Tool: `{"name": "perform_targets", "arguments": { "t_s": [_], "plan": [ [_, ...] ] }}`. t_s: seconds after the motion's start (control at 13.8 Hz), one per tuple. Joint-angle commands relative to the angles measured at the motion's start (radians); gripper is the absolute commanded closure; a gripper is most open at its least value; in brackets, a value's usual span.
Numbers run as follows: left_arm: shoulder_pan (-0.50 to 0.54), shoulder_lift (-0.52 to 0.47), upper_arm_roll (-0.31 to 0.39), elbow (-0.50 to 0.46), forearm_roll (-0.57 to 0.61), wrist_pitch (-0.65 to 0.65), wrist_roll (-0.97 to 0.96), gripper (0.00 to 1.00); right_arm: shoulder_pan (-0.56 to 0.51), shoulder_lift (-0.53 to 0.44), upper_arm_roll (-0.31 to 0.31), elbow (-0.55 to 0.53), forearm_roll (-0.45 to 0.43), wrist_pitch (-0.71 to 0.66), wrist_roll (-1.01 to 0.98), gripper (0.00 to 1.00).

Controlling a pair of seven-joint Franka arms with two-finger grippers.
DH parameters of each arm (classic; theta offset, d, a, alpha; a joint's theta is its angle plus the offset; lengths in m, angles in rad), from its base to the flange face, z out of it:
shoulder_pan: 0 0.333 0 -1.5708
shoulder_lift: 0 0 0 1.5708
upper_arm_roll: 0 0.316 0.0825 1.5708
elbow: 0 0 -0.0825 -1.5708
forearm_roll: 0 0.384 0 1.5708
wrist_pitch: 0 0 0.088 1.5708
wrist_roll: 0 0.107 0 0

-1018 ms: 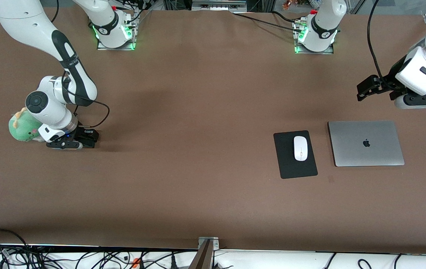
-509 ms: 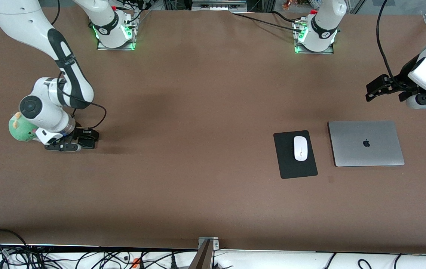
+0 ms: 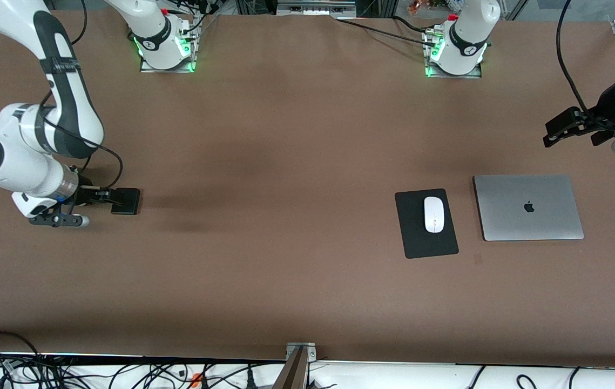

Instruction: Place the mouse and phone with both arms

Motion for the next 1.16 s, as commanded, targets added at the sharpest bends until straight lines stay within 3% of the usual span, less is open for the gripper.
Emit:
{"name": "perform_targets", "arguments": {
  "t_s": [0.0, 0.36, 0.65, 1.09],
  "plan": [
    [0.013, 0.0, -0.007, 0.022, -0.009, -0.041, 0.023, 0.0, -0.012, -0.122, 0.011, 0.003, 0.02, -0.116, -0.011, 0.0],
    [0.007, 0.002, -0.022, 0.02, -0.012, -0.061, 0.029, 0.0, -0.021, -0.301, 0.002, 0.029, 0.019, -0.36, -0.013, 0.0],
    [0.002, -0.001, -0.022, 0.023, -0.017, -0.062, 0.026, 0.0, -0.105, -0.321, 0.061, 0.251, 0.0, -0.622, -0.007, 0.0],
    [0.01, 0.0, -0.014, 0.066, -0.017, -0.14, 0.023, 0.0, -0.11, -0.347, 0.105, 0.274, -0.036, -0.678, 0.115, 0.0]
  ]
}}
